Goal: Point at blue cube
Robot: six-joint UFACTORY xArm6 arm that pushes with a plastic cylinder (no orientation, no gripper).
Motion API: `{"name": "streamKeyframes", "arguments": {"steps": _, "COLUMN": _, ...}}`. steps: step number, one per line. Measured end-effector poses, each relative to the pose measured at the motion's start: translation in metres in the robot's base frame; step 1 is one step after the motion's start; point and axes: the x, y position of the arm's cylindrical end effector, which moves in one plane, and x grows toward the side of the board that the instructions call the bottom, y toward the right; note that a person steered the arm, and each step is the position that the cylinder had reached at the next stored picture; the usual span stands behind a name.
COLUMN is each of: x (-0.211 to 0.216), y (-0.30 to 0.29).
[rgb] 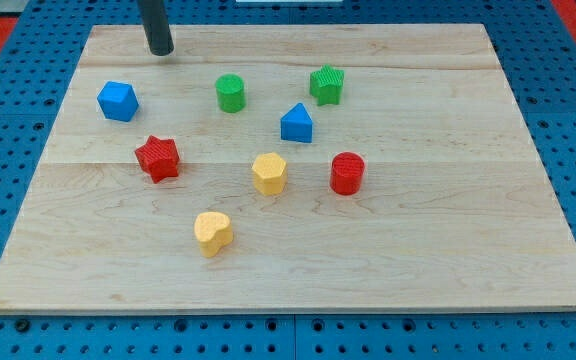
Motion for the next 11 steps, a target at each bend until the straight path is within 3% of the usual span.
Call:
{"name": "streamKeyframes", "arguments": {"steps": 4, "x": 0.025, "y": -0.045}}
{"name": "streamKeyframes", "arguments": {"steps": 11, "x": 0.057, "y": -0.05}}
